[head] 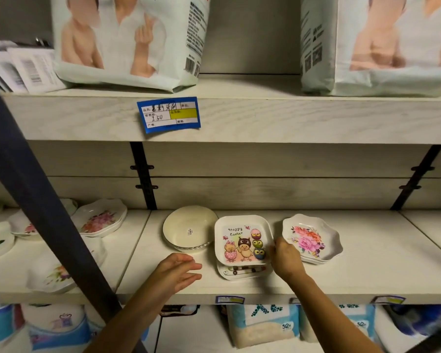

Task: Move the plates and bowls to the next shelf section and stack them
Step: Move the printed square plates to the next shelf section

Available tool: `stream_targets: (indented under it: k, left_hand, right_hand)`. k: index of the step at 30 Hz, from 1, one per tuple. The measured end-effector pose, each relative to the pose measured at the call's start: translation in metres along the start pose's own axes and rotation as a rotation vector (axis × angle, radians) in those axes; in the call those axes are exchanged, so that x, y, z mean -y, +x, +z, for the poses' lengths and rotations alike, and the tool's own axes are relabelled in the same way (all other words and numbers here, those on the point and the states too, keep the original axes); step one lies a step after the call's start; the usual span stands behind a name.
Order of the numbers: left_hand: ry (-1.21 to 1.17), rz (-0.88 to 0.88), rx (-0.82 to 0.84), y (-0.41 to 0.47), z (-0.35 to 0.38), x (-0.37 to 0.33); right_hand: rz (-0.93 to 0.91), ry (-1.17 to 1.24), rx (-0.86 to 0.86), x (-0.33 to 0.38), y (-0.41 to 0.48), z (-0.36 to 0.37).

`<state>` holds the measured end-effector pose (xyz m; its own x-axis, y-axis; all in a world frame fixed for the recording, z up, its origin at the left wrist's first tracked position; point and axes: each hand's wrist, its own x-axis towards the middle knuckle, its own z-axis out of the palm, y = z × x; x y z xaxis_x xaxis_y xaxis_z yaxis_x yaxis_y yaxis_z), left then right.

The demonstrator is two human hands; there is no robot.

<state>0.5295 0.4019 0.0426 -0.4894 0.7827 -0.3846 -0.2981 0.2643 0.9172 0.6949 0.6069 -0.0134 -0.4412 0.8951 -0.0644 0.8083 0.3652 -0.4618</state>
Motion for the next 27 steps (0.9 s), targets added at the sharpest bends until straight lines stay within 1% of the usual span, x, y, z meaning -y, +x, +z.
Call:
stream_targets:
  k: [5, 11, 18, 22, 24, 27]
  left_hand:
    - [-0.052, 0.017, 0.012, 0.004, -0.003, 0.0]
    - [-0.054, 0.04, 0.04, 0.01, -0.007, 0.003]
    - [-0.043, 0.041, 0.051, 0.012, -0.007, 0.006]
    - [-0.07, 0.056, 0.061, 0.011, -0.011, 0.008]
    - [-0.045, 0.073, 0.093, 0.009, -0.015, 0.01]
    - [-0.007, 0.082, 0.12, 0.006, -0.019, 0.009]
  right_hand:
    - [0.016, -0.005, 0.011, -0.005, 0.004, 0.008]
    - [0.011, -0.044, 0.043, -0.014, 0.006, 0.01]
    - [0.046, -0.136, 0.069, -0.018, 0.01, 0.019]
    - [0.053, -0.167, 0.06, -0.015, 0.011, 0.019]
    - [0.066, -0.155, 0.048, -0.013, 0.009, 0.014]
    - [0.028, -0.113, -0.033, -0.011, 0.001, -0.001]
